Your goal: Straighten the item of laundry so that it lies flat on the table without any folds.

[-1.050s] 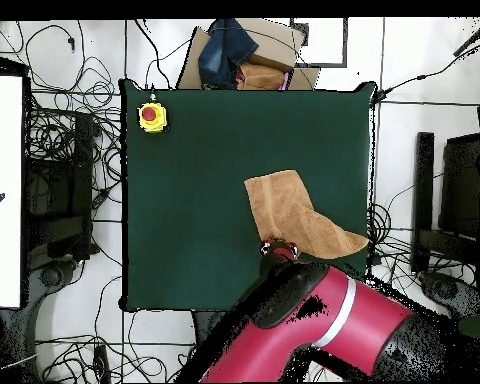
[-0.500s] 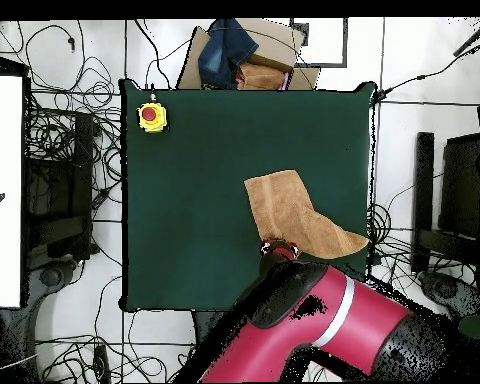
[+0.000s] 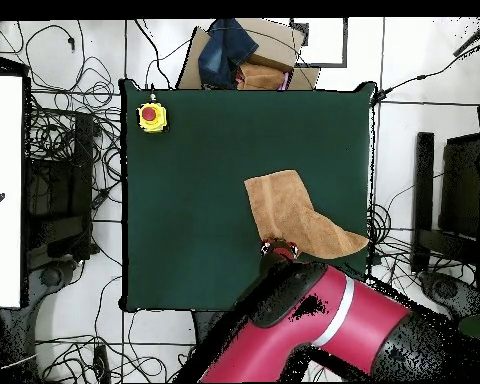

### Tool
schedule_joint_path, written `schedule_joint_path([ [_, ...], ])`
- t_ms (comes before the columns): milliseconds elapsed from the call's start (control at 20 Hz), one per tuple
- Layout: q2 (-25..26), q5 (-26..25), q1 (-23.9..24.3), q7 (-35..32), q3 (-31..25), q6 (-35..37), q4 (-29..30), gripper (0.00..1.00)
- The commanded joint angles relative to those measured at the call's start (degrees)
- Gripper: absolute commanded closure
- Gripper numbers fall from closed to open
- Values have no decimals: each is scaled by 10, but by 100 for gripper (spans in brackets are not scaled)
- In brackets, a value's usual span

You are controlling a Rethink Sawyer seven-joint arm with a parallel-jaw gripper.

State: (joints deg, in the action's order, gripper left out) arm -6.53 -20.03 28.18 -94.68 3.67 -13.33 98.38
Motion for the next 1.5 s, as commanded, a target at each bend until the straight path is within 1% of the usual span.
schedule_joint_path([
  [50,54,27,-11,-90,-11,-23,-72,100],
  [850,57,22,-9,-87,-10,-35,-74,100],
  [900,58,20,-8,-87,-11,-36,-74,0],
  [1050,59,19,-6,-90,-12,-43,-71,0],
  [1100,62,21,-14,-90,-4,-62,-73,0],
  [1150,62,25,-16,-92,-3,-55,-71,0],
  [1350,61,38,-31,-93,15,-76,-72,0],
  [1450,46,34,-33,-83,12,-46,-76,0],
  [1500,49,33,-35,-84,13,-56,-76,0],
])
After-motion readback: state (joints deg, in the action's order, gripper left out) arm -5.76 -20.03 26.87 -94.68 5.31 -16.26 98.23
